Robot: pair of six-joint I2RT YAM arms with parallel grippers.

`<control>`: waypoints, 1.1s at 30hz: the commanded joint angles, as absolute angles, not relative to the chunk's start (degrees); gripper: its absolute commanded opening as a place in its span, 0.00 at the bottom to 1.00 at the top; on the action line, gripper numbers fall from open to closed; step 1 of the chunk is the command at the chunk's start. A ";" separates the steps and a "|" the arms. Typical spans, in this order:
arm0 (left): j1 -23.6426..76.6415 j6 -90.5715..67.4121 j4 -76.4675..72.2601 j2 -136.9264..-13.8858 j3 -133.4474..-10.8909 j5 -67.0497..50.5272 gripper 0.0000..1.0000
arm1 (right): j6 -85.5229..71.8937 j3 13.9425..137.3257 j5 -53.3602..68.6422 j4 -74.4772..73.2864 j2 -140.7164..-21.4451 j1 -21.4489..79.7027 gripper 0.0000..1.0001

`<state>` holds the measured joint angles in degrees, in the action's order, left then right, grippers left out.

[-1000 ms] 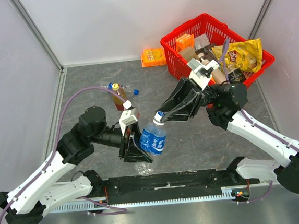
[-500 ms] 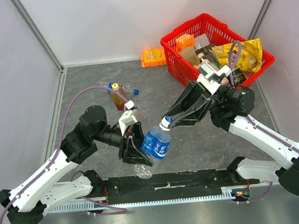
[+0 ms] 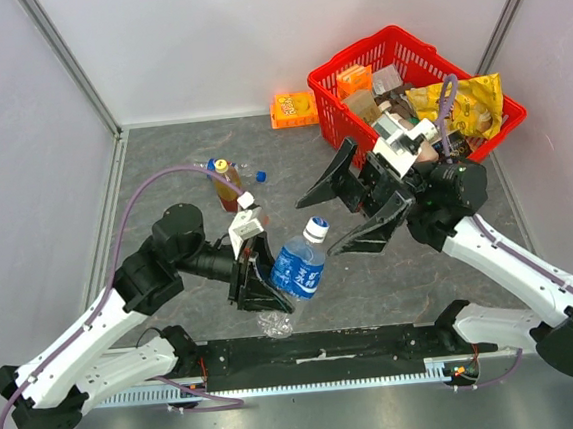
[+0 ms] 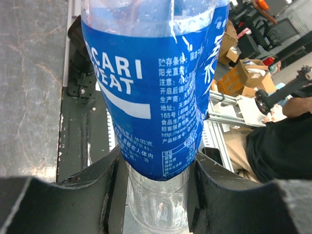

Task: Unscrew the bottle caps
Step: Unscrew the bottle cap from the plastic bottle.

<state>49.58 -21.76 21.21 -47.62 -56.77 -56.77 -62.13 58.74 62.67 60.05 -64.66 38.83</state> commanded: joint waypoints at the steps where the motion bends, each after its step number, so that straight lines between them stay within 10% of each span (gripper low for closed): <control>1: 49.40 -17.50 27.23 -46.23 -57.57 -50.55 0.02 | -48.12 65.12 56.80 39.26 -60.57 38.85 0.98; 19: 49.48 -11.34 40.60 -43.59 -57.04 -6.97 0.02 | -30.41 73.65 17.07 -5.96 -60.46 38.85 0.98; 33: 49.48 -10.64 44.38 -49.92 -57.30 -2.37 0.02 | -39.19 69.35 20.65 -1.95 -68.20 39.02 0.96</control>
<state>49.58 -12.91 44.51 -48.95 -55.88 -4.03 -35.53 70.70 18.41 -6.85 -66.46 38.83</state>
